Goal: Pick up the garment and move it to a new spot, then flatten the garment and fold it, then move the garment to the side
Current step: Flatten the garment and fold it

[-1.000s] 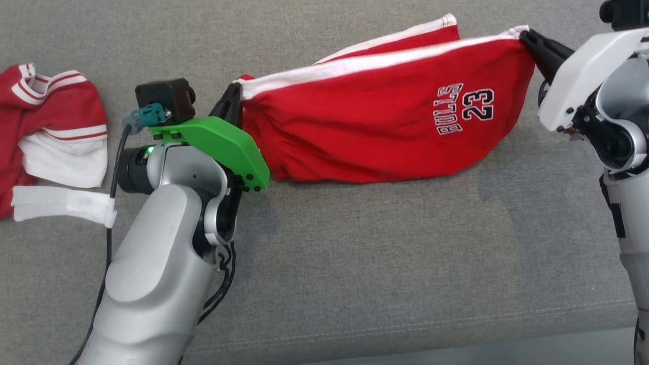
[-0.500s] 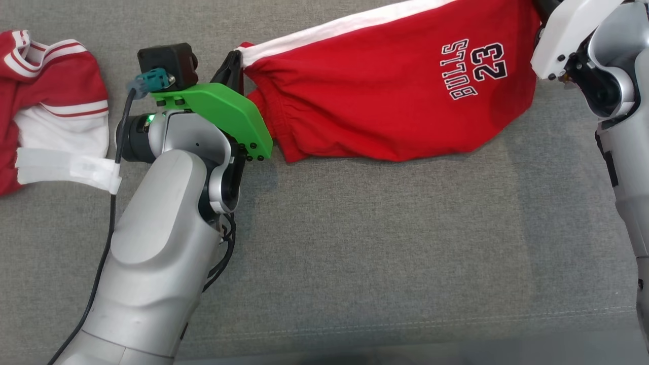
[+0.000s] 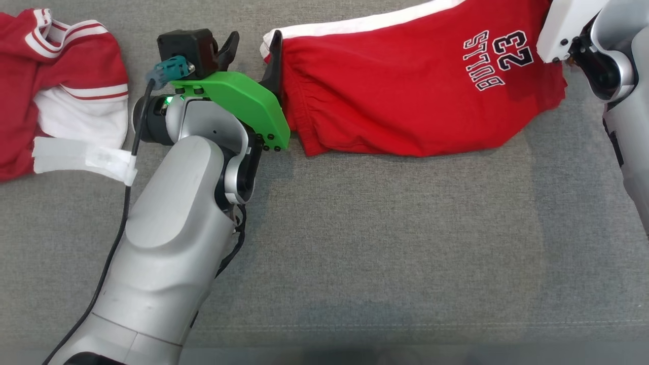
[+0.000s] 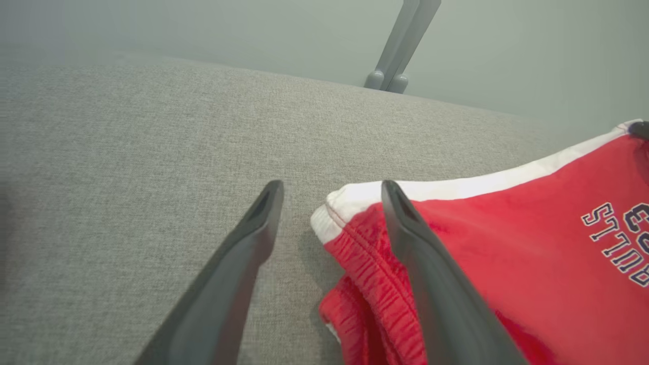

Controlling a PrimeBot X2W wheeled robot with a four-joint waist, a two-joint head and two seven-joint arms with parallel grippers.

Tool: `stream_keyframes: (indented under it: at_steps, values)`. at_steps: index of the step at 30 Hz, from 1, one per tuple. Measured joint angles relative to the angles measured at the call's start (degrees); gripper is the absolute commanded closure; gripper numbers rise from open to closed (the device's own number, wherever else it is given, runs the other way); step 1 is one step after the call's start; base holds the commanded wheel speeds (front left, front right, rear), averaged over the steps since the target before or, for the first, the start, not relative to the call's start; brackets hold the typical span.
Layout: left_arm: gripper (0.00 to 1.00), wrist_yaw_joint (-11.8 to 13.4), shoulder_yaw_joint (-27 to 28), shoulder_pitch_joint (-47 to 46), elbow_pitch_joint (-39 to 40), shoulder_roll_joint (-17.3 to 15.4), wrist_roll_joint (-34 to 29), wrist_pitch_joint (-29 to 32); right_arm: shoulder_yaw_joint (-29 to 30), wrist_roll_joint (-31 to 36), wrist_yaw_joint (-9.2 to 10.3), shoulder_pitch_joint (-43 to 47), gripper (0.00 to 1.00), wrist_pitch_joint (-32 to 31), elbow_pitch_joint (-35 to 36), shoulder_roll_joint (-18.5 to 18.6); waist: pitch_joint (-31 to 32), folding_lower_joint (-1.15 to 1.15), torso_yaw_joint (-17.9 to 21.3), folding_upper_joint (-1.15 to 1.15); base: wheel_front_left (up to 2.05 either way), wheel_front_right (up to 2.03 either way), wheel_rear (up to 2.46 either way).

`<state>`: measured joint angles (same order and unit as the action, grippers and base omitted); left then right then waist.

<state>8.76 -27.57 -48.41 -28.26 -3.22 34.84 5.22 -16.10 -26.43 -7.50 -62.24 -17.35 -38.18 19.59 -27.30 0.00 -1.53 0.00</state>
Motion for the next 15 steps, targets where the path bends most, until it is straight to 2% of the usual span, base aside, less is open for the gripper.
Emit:
stream_keyframes:
  at_steps: [6, 7, 8, 15]
  values:
    - [0.0, -1.26, -2.45, 0.27, 0.97, 0.25, 0.8, -4.28, -1.49, 0.52, 0.0, -2.35, 0.98, 3.5, -5.79, 1.2, 0.68, 0.0, -1.65, 0.0, 0.0, 0.0, 0.0]
    - [0.0, -1.58, -2.79, 0.68, 1.49, 0.23, 0.66, -5.0, -1.56, 0.71, 0.0, -2.63, 0.42, 3.99, -6.37, 1.32, 0.78, 0.0, -1.85, 0.0, 0.0, 0.0, 0.0]
    - [0.0, -1.92, -3.11, 1.29, 2.12, 0.22, 0.34, -5.9, -1.54, 1.02, 0.0, -2.8, 0.0, 4.53, -7.11, 1.38, 0.9, 0.0, -2.02, 0.0, 0.0, 0.0, 0.0]
    - [0.0, -1.85, -2.88, 8.25, 8.09, -2.47, -0.77, -12.7, -0.74, 1.35, 0.0, -3.04, 0.0, 8.48, -10.95, 1.33, 1.98, 0.0, -2.87, 0.0, 0.0, 0.0, 0.0]
